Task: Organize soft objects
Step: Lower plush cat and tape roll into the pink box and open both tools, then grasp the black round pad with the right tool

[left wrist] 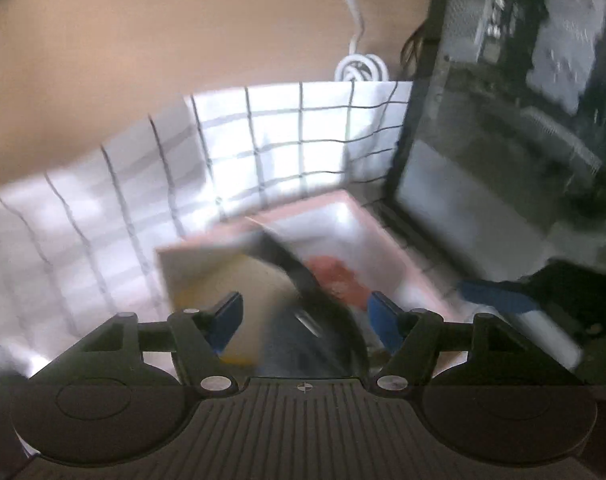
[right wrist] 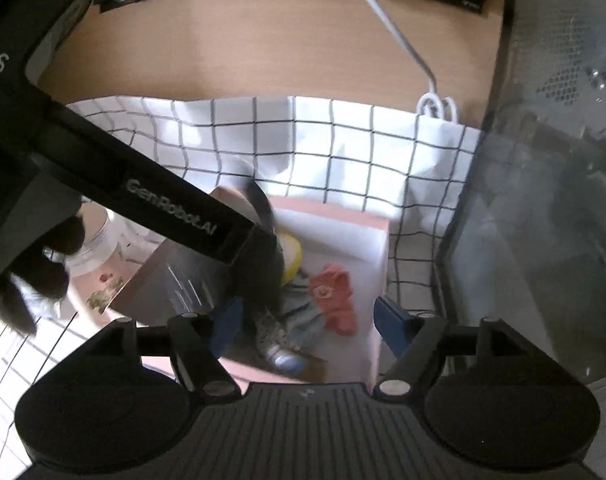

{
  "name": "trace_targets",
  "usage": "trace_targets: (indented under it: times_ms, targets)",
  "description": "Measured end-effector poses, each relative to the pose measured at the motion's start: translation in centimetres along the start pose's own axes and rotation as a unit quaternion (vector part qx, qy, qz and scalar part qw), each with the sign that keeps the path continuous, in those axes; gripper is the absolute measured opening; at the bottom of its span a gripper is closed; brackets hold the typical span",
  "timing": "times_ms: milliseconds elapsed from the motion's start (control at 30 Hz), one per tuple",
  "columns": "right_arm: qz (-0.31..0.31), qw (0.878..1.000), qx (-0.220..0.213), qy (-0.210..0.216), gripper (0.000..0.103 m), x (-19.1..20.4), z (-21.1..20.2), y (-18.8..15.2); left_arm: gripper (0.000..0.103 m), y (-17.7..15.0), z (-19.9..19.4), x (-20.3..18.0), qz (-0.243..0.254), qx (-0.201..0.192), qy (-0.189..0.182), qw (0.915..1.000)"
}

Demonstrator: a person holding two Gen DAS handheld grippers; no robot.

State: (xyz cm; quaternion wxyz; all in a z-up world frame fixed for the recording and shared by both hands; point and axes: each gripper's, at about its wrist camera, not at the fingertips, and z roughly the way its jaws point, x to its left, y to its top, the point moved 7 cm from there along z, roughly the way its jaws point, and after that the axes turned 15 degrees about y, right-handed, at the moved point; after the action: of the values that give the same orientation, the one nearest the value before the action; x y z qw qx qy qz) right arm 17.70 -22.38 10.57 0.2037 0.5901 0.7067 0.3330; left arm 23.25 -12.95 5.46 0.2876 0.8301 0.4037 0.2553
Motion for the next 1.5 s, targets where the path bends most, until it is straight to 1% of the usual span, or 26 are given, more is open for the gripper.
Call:
trace_targets:
  times_ms: [33,67,100,167,267,400,500,567,600,633,700,733,800,867,967,1067,1133,1200,1267,1367,1400,1433,1467,1500]
  targets:
    - [-0.001,1.000,0.000,0.004,0.073,0.2,-0.1,-0.2,0.073,0.2,-0.1,-0.1,0.001,-0.003,0.003,1.0000]
    - [-0.003,1.000,0.000,0.007,0.074,0.4,-0.2,-0.3,0.074,0.4,-0.5,0.2,-0.014,-0.005,-0.009,0.9998]
    - [-0.004,1.000,0.000,0.010,0.074,0.6,-0.2,-0.5,0.074,0.5,-0.9,0.8,-0.037,-0.011,-0.015,0.9991]
    - [-0.005,1.000,0.000,0.014,0.074,1.0,-0.5,-0.8,0.073,1.2,-2.0,1.8,-0.075,-0.029,-0.012,0.9967]
    - [0.000,1.000,0.001,0.022,0.078,1.6,-1.3,-1.7,0.073,0.9,-4.5,3.9,-0.123,-0.052,-0.007,0.9910]
    - [0.009,1.000,0.013,0.022,0.078,2.3,-1.6,-3.3,0.073,-1.0,-8.8,7.3,-0.160,-0.093,0.016,0.9826]
    - [0.022,0.999,0.022,0.028,0.078,3.0,-1.9,-4.5,0.073,-4.2,-11.0,11.6,-0.198,-0.105,0.066,0.9724]
    - [0.034,0.998,0.031,0.046,0.084,3.7,-2.0,-5.1,0.073,-7.0,-11.6,15.2,-0.241,-0.091,0.103,0.9608]
    - [0.042,0.997,0.035,0.056,0.085,4.0,-2.0,-5.2,0.073,-8.6,-11.7,17.1,-0.266,-0.076,0.117,0.9538]
    - [0.046,0.996,0.037,0.063,0.085,4.3,-1.9,-5.1,0.073,-10.1,-11.8,18.6,-0.287,-0.062,0.127,0.9473]
    - [0.032,0.997,0.039,0.066,0.085,5.6,-1.5,-4.7,0.072,-13.4,-11.9,21.2,-0.323,-0.033,0.149,0.9339]
    - [0.023,0.997,0.041,0.068,0.085,6.3,-1.2,-4.5,0.072,-14.5,-12.0,21.8,-0.328,-0.024,0.156,0.9315]
    - [0.008,0.996,0.040,0.079,0.085,8.1,-0.9,-3.8,0.072,-17.1,-11.9,22.6,-0.327,-0.004,0.168,0.9300]
    - [-0.014,0.995,0.037,0.093,0.085,10.3,-0.5,-3.0,0.072,-19.0,-11.7,22.8,-0.325,0.012,0.166,0.9308]
    - [-0.063,0.991,0.029,0.117,0.085,14.4,0.2,-1.6,0.072,-21.2,-11.5,22.6,-0.329,0.025,0.160,0.9304]
    - [-0.130,0.982,0.020,0.138,0.085,19.2,1.5,-0.3,0.072,-23.4,-12.0,23.1,-0.340,0.031,0.157,0.9265]
    - [-0.174,0.975,0.012,0.136,0.085,22.1,3.0,0.5,0.072,-24.7,-12.7,23.7,-0.349,0.033,0.161,0.9224]
    - [-0.218,0.967,0.011,0.131,0.085,25.1,5.3,1.0,0.072,-25.9,-13.2,24.5,-0.363,0.035,0.164,0.9166]
    - [-0.248,0.960,0.014,0.132,0.082,27.6,7.7,1.3,0.072,-27.2,-13.7,25.3,-0.378,0.040,0.168,0.9096]
    - [-0.290,0.949,0.026,0.125,0.075,31.0,12.0,1.8,0.072,-28.8,-14.3,26.5,-0.394,0.053,0.176,0.9004]
    - [-0.303,0.945,0.032,0.120,0.073,32.0,13.4,1.8,0.072,-29.2,-14.4,26.7,-0.398,0.056,0.179,0.8981]
    - [-0.317,0.941,0.035,0.114,0.069,32.9,14.5,1.7,0.072,-29.6,-14.5,27.0,-0.401,0.059,0.182,0.8960]
    - [-0.332,0.937,0.037,0.100,0.067,33.6,15.8,1.7,0.072,-29.9,-14.6,27.2,-0.401,0.061,0.184,0.8953]
    - [-0.344,0.934,0.039,0.088,0.060,33.9,16.6,1.6,0.072,-30.0,-14.6,27.3,-0.399,0.064,0.187,0.8953]
